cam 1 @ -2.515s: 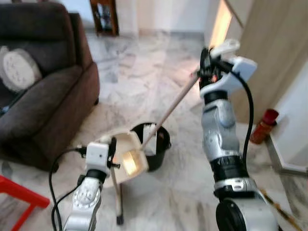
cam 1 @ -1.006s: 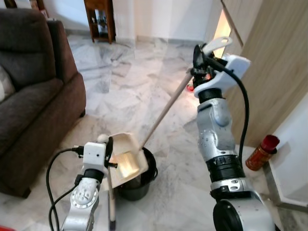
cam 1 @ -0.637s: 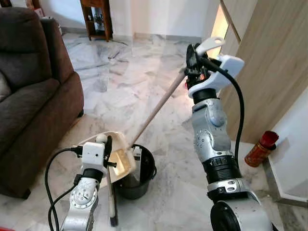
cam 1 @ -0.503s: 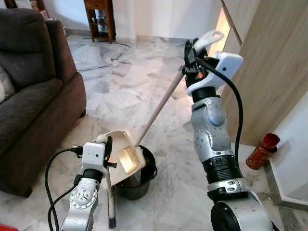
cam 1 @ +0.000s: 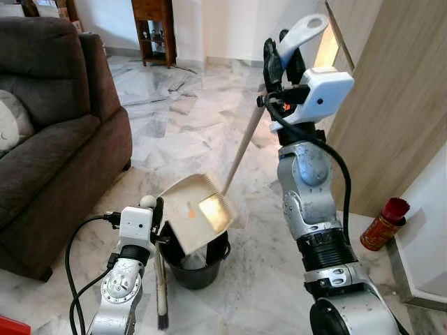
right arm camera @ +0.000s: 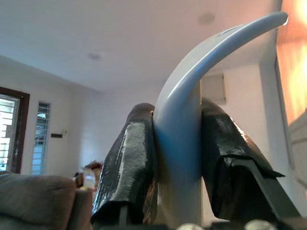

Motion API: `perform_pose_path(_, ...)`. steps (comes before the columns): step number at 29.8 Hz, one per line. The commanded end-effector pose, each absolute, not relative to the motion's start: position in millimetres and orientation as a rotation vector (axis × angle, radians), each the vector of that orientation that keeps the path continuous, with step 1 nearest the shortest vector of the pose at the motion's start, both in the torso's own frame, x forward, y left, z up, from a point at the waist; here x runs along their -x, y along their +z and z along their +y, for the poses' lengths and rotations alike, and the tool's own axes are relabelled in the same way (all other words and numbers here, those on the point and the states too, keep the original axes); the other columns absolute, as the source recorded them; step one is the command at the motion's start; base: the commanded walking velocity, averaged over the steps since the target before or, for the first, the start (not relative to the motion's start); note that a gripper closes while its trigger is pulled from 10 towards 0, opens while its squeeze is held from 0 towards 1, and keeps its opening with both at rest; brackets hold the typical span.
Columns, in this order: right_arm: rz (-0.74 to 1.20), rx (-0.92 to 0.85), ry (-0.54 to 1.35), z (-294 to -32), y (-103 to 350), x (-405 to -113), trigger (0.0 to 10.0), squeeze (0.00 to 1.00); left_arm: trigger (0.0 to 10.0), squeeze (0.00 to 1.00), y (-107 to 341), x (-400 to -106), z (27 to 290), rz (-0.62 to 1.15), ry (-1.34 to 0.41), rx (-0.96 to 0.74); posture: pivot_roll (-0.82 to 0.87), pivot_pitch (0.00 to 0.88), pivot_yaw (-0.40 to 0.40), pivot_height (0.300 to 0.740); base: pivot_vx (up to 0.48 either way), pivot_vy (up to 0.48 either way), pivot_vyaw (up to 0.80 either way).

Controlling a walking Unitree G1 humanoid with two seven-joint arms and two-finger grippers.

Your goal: Sweep floor

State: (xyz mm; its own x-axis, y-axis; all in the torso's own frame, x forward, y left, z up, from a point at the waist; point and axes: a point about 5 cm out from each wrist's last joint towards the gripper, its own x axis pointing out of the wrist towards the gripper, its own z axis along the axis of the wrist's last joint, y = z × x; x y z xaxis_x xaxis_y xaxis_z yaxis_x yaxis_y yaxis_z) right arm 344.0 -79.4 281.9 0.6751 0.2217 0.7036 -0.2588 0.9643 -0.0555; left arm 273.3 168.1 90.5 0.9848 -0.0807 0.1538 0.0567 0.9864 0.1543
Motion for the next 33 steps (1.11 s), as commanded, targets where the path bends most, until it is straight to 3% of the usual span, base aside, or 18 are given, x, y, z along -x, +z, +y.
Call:
perform_pose_path(1, -0.908, -0.044, 0.28, -77, 301, -332, 10.0, 0.0, 10.0, 0.0, 103, -275, 167, -0.23, -0.076, -0.151, 0.02, 0.0, -0.01, 0.74, 0.0, 0.0, 0.0)
perform_pose_path(14, -1.003, 0.047, 0.293, -70, 307, -318, 10.0, 0.0, 10.0, 0.0, 103, -275, 167, -0.233, -0.077, -0.149, 0.02, 0.0, -0.014, 0.74, 0.0, 0.0, 0.0)
perform_pose_path(28, -0.889, -0.133, 0.342, -66, 298, -318, 10.0, 0.0, 10.0, 0.0, 103, -276, 167, -0.235, -0.075, -0.149, 0.02, 0.0, -0.018, 0.74, 0.0, 0.0, 0.0)
perform_pose_path(33, -0.929, -0.066, 0.337, -67, 301, -316, 10.0, 0.0, 10.0, 0.0, 104, -276, 166, -0.236, -0.076, -0.148, 0.02, 0.0, -0.019, 0.74, 0.0, 0.0, 0.0)
